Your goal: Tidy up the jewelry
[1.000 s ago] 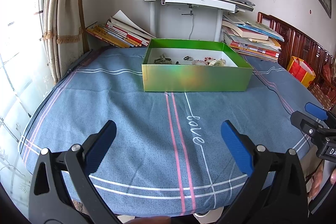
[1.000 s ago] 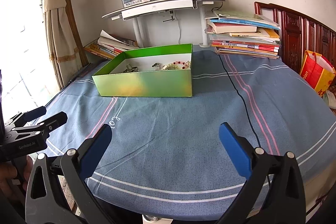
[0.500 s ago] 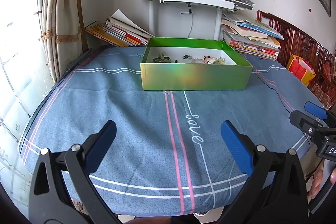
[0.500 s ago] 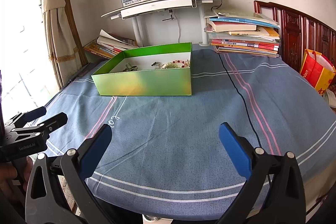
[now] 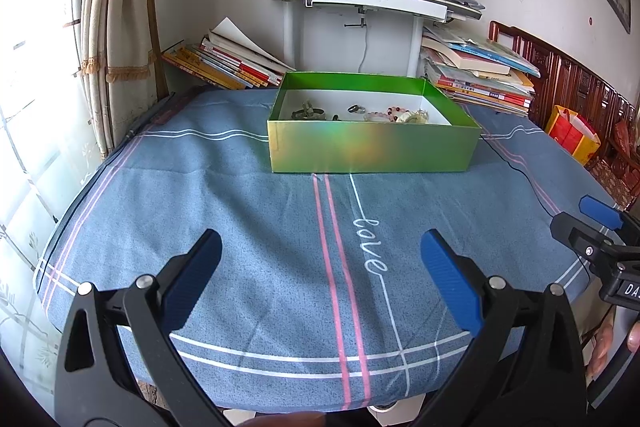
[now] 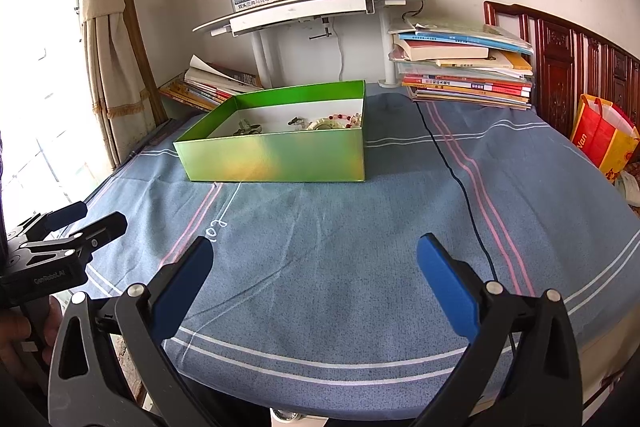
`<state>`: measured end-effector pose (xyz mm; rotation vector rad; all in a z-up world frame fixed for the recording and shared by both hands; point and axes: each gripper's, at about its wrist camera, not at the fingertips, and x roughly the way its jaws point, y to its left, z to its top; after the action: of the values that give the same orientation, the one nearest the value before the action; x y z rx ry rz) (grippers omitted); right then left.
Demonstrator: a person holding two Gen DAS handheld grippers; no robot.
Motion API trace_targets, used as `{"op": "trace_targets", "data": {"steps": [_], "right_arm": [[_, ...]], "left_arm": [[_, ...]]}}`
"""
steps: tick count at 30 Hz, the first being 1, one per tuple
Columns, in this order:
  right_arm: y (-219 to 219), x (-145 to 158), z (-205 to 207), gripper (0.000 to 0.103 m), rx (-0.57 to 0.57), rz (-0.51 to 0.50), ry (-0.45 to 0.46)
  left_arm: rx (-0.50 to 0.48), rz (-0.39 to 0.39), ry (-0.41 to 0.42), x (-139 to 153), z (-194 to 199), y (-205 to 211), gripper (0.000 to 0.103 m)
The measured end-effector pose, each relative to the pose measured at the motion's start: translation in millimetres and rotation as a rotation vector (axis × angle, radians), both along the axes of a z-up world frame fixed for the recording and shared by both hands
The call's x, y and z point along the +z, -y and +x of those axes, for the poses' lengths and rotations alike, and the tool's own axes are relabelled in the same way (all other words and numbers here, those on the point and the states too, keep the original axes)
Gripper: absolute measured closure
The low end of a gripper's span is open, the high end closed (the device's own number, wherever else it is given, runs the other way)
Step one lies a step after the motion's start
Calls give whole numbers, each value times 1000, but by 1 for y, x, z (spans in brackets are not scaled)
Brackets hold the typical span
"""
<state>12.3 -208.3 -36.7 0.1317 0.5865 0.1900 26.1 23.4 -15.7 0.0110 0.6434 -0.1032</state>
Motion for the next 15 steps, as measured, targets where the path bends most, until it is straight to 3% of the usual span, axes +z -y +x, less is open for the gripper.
{"op": "trace_targets", "data": {"steps": [15], "right_arm": [[0,-1,0,3,1,0,1]], "left_arm": [[-4,-2,0,0,0,1,4]]}}
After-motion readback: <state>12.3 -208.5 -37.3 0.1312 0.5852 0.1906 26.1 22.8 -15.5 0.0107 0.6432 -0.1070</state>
